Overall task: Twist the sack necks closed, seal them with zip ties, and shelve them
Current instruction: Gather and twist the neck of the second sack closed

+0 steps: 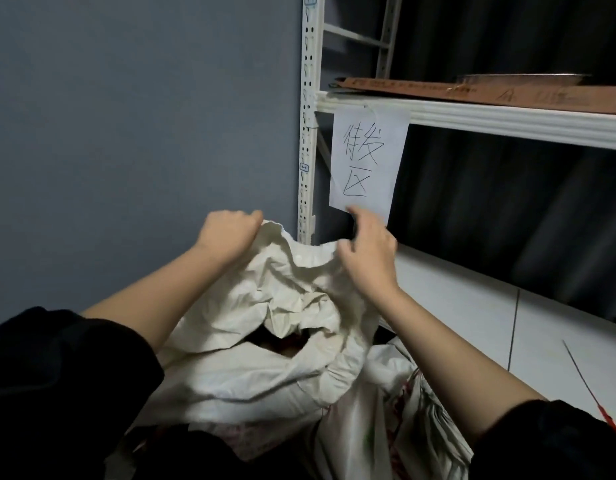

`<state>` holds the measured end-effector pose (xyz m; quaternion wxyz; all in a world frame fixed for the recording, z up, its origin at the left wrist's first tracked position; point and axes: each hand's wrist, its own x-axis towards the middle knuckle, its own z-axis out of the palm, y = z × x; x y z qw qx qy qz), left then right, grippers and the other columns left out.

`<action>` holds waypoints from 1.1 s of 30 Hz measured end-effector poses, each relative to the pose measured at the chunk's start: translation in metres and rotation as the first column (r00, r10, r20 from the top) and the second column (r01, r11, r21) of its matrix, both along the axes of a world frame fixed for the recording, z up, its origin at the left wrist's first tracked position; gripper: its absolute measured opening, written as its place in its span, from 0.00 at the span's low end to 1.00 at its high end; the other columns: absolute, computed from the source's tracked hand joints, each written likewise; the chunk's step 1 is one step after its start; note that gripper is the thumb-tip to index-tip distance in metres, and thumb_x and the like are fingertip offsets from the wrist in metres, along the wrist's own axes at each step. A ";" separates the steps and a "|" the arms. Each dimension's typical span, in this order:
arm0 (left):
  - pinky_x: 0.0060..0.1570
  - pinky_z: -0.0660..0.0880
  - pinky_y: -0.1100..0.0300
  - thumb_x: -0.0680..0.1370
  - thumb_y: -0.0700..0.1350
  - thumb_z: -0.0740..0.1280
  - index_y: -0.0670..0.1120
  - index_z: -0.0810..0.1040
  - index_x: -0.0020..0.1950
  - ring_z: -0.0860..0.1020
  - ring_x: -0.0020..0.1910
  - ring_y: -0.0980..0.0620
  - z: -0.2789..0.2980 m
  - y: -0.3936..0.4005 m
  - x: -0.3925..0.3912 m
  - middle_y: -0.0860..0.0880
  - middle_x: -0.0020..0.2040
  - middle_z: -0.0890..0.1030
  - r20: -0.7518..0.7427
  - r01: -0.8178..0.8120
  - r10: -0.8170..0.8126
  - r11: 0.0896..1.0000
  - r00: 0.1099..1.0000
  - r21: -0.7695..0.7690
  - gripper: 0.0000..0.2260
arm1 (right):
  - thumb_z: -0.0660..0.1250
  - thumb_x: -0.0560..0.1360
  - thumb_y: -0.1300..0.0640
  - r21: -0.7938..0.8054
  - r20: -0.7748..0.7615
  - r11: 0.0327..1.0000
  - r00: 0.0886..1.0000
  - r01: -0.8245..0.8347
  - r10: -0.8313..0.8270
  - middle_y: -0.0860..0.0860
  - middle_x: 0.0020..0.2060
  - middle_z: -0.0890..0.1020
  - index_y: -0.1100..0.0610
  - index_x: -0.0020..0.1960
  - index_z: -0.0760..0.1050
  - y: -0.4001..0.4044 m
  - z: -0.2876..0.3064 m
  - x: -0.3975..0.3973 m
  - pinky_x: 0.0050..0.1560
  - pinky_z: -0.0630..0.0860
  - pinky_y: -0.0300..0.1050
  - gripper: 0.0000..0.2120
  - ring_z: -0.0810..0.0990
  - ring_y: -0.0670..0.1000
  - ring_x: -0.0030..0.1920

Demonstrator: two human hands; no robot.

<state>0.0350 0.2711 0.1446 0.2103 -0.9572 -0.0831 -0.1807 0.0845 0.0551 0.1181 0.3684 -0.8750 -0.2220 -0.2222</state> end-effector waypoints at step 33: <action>0.44 0.74 0.56 0.70 0.57 0.68 0.48 0.76 0.41 0.79 0.48 0.42 -0.064 0.031 -0.035 0.46 0.48 0.83 -0.027 -0.149 0.177 0.721 0.984 -0.676 0.13 | 0.58 0.71 0.54 0.178 -0.135 0.955 0.955 -0.237 0.262 0.46 0.42 0.83 0.45 0.44 0.77 0.023 0.019 -0.014 0.50 0.76 0.52 0.10 0.79 0.51 0.47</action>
